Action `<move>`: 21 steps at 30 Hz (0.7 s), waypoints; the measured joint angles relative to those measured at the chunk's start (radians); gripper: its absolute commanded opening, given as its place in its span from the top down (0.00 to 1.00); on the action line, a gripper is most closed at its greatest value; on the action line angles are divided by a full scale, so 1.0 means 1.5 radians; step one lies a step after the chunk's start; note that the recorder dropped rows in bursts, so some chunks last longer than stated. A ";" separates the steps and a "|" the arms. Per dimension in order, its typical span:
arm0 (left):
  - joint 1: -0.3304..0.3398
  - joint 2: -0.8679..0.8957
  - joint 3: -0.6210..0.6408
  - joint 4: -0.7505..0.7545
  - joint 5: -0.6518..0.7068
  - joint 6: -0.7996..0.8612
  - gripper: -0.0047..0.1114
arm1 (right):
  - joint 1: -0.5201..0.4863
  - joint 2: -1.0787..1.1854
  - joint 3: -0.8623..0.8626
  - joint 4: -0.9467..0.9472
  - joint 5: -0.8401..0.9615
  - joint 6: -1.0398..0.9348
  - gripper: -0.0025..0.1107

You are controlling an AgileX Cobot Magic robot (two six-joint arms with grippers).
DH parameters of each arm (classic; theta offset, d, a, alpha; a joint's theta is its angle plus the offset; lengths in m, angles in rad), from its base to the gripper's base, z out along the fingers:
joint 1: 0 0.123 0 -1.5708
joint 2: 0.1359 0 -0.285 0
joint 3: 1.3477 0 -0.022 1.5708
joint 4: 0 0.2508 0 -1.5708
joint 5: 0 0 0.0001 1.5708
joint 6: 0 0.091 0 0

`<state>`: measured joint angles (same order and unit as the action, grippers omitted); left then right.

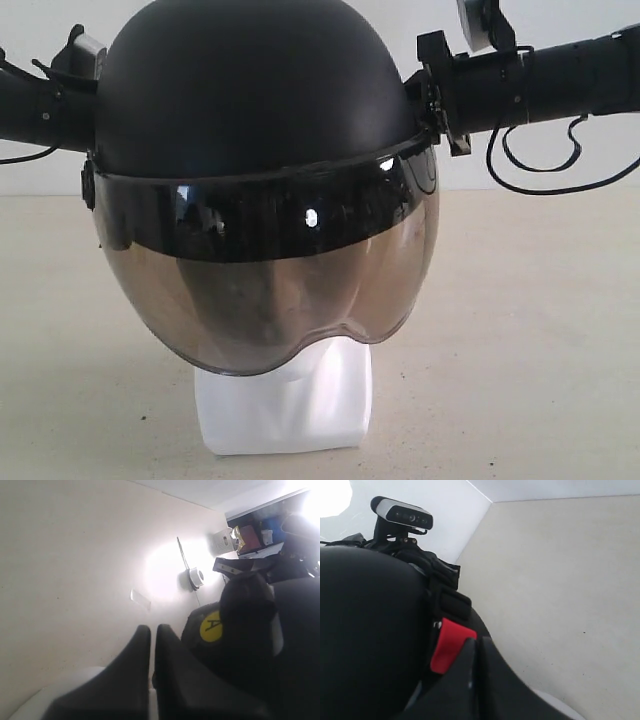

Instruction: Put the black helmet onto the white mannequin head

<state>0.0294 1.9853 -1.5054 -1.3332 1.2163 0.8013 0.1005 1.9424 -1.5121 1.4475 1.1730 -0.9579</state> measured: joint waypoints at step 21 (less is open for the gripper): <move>-0.028 -0.062 -0.027 -0.014 -0.019 -0.024 0.92 | -0.001 -0.052 0.000 -0.024 -0.010 0.005 0.98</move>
<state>-0.0125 1.8921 -1.5455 -1.3534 1.1877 0.7653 0.0987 1.8649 -1.5121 1.4120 1.1584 -0.9501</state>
